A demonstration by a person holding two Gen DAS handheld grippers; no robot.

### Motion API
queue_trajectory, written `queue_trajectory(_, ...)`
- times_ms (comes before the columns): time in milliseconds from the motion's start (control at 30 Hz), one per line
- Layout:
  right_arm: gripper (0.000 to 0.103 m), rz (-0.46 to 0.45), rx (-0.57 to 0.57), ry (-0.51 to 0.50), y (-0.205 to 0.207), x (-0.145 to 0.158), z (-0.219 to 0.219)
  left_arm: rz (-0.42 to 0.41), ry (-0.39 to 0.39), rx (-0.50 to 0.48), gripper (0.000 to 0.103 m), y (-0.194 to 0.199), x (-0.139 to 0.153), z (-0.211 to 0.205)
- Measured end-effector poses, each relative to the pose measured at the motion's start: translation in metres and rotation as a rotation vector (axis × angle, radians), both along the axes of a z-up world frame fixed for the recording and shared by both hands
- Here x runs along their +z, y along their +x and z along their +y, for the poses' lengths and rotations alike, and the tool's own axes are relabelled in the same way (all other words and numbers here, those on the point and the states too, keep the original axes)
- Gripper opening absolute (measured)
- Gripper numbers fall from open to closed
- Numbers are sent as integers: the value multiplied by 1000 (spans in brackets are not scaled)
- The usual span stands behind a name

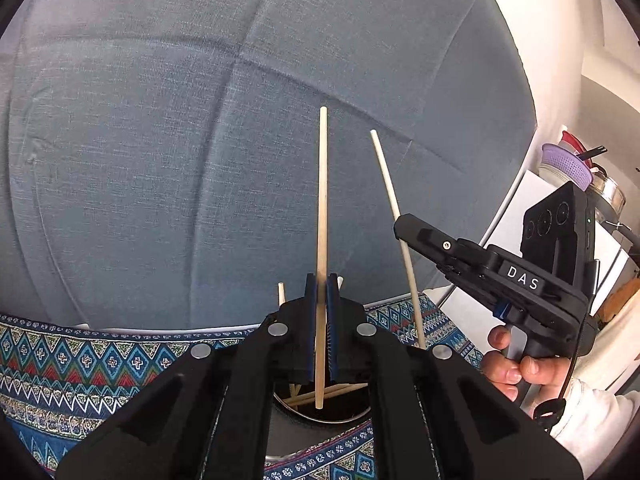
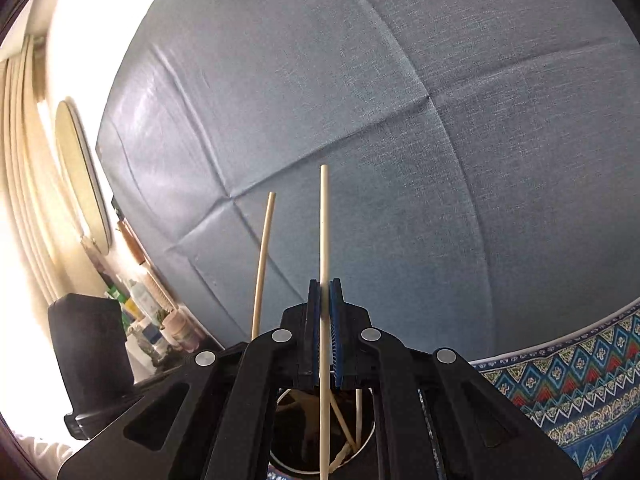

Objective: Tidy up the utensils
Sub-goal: 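Lower left tool's stick into holder and open while right tool releases its stick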

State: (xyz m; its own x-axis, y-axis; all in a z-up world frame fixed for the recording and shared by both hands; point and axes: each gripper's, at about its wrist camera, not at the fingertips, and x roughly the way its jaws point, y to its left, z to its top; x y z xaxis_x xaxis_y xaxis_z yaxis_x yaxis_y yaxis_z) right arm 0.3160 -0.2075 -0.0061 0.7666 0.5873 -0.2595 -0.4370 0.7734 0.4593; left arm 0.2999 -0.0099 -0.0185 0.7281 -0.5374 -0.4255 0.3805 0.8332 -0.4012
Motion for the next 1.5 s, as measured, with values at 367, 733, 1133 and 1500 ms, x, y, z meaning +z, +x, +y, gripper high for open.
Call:
queue_trajectory(367,5,-13,28,152,5,-12,-3,0,-24,12,5,0,-27,-5)
queue_trajectory(733,5,-50,-31,229,2,-43,0,2,-30,45,5,-9,-49,-7)
queue_trajectory(1133,5,-70,-60,183,-1,-52,11,1,-16,47,5,-18,-50,-11)
queue_trajectory(1500,5,-113,-137,125,-10,-74,24,-27,-25,59,5,-22,-44,-8)
